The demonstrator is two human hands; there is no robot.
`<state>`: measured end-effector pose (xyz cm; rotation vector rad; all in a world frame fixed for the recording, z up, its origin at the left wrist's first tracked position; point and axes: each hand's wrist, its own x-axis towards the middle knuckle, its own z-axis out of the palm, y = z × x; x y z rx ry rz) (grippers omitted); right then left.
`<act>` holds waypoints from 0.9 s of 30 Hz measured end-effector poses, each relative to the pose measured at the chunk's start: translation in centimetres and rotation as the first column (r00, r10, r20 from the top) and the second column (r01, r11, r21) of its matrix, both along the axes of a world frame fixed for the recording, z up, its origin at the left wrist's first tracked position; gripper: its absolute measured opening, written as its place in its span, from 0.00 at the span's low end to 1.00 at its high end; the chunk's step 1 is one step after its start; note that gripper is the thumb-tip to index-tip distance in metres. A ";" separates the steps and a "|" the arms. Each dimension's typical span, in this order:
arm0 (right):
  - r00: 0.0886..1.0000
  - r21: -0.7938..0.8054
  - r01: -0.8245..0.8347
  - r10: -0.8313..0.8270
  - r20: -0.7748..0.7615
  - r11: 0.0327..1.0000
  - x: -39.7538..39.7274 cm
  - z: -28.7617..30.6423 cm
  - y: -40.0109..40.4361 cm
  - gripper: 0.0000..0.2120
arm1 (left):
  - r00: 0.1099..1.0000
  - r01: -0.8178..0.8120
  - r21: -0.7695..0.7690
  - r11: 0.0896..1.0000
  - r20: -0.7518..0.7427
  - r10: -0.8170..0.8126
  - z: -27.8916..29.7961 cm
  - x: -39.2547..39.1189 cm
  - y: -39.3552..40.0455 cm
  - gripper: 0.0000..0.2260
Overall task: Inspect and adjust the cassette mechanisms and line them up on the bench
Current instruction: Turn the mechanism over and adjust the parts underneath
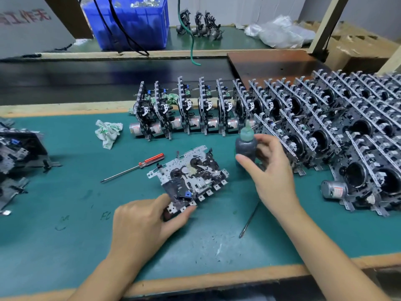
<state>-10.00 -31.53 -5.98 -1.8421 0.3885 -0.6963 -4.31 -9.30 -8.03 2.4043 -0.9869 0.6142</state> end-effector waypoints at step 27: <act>0.995 -0.767 -0.074 0.099 -0.015 0.638 0.3 0.8 4.2 0.15 | 0.976 0.047 0.103 0.994 -0.217 -0.024 4.1 2.3 3.8 0.31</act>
